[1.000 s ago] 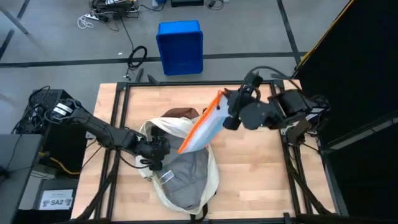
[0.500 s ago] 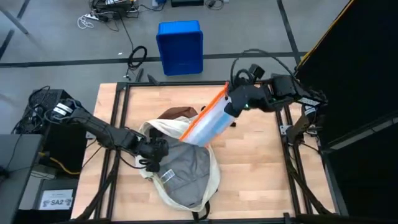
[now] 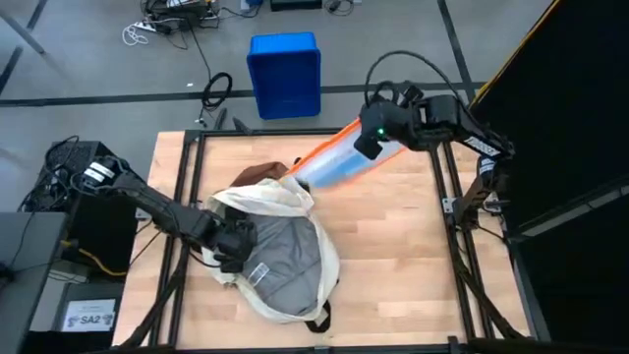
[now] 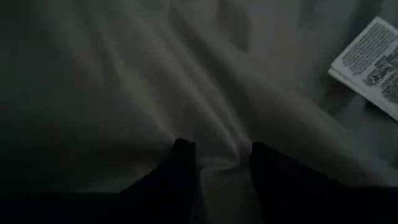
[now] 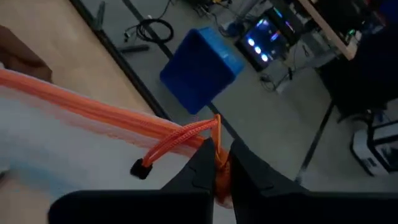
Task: Unpack backpack
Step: Remove the zip bag from the white backpack, then remove the pink cellphone from the white backpack
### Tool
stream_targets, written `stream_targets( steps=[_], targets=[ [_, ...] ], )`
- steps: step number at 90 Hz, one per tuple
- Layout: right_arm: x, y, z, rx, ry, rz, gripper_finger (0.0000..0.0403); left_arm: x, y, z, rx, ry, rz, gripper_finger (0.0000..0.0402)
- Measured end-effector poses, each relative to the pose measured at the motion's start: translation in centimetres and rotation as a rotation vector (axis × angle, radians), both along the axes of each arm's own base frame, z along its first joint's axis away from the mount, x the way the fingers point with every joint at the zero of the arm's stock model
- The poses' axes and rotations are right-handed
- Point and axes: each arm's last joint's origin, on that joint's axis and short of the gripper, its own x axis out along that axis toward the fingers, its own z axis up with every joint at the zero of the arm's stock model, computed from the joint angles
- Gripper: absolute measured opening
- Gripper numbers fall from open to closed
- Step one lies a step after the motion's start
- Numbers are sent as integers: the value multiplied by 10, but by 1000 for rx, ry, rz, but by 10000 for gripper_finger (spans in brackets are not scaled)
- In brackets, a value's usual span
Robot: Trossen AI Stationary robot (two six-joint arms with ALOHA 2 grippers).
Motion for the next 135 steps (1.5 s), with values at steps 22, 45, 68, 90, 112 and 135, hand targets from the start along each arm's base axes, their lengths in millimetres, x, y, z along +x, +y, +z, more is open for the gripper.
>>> stream_targets(
  steps=[22,45,68,90,112,135],
  targets=[
    [1,0,-1,46,2,28,0,-1,-5,0,-13,-16,-3,127],
    [26,25,-63,361,152,137,0,-1,-6,0,-16,-22,-8,127],
    [33,58,-178,559,443,72,0,1,-7,0,-25,-42,-11,127],
    [31,92,-240,664,459,174,31,8,-9,6,6,-121,-39,127],
    [30,116,-232,646,443,247,109,26,-17,39,11,-271,-89,127],
    [42,140,-192,556,306,400,143,39,-34,86,-71,-408,-295,127]
  ],
)
